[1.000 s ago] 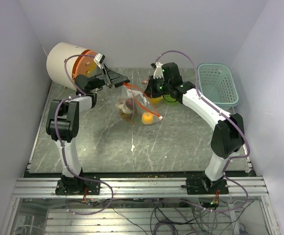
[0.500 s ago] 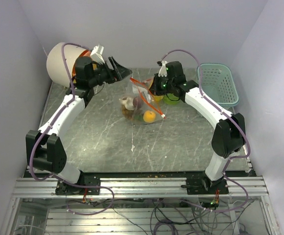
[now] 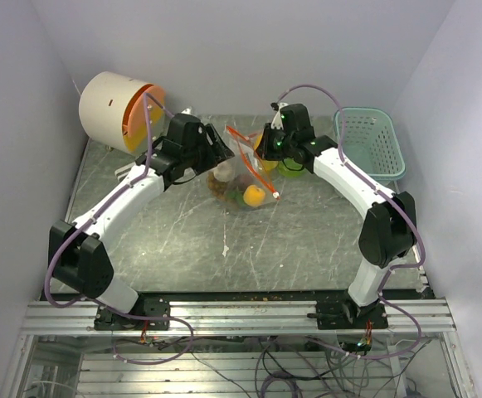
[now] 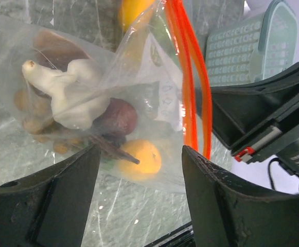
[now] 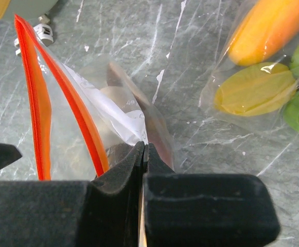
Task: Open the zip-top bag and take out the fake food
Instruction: Open the zipper of the food storage bag at the center of the board.
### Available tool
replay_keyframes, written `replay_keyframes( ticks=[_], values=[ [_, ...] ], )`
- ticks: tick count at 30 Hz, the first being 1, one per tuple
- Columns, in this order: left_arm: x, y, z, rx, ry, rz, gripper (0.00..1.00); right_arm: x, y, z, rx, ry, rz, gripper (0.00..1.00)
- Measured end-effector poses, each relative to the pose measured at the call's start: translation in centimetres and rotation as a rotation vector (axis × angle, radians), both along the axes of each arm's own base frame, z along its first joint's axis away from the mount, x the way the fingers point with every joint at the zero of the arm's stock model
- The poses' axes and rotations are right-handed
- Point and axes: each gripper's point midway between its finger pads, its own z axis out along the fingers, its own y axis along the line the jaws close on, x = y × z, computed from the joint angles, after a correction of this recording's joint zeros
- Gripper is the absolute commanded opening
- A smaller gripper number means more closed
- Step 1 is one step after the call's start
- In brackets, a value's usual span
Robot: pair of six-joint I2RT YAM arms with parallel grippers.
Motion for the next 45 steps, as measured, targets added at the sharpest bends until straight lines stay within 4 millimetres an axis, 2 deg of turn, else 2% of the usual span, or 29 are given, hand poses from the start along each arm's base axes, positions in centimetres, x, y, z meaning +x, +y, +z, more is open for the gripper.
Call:
replay_keyframes(
  ticks=[5,9,12,15,19,25,26,32,39,42,45],
  values=[
    [-0.1,-0.8,2.1,0.0,-0.019,0.029,0.74,-0.1,-0.1,-0.4,-0.019,0.003,-0.016,0.0],
    [0.2,-2.2,3.6,-0.018,-0.046,0.021,0.7,-0.3,-0.1,-0.5,-0.031,0.003,-0.023,0.0],
    [0.3,-3.7,3.1,-0.008,-0.038,0.004,0.67,-0.6,0.3,-0.5,-0.039,0.0,-0.02,0.0],
    [0.1,-4.9,1.4,0.023,-0.003,-0.015,0.62,-1.0,0.7,-0.5,-0.044,0.001,-0.012,0.0],
    [0.2,-5.4,-1.1,0.076,0.043,-0.018,0.42,-1.5,1.0,-0.5,-0.048,0.006,-0.003,0.0],
    [0.6,-5.5,-2.2,0.106,0.065,-0.018,0.09,-1.5,0.7,0.2,-0.049,-0.007,-0.014,0.0],
    [0.6,-5.5,-2.2,0.107,0.065,-0.019,0.07,-1.4,0.5,0.3,-0.049,-0.011,-0.019,0.0],
    [0.5,-4.9,-1.9,0.148,0.058,-0.018,0.07,-1.1,-0.1,0.8,-0.053,-0.024,-0.042,0.0],
    [1.3,-3.6,2.3,0.235,-0.027,-0.018,0.07,-0.7,-0.9,0.8,-0.058,-0.025,-0.062,0.0],
    [1.6,-3.3,3.4,0.262,-0.053,-0.023,0.07,-0.8,-0.9,0.9,-0.064,-0.023,-0.058,0.31],
    [1.8,-3.3,3.0,0.29,-0.05,-0.032,0.07,-0.8,-1.0,1.3,-0.064,-0.029,-0.062,0.46]
  ],
)
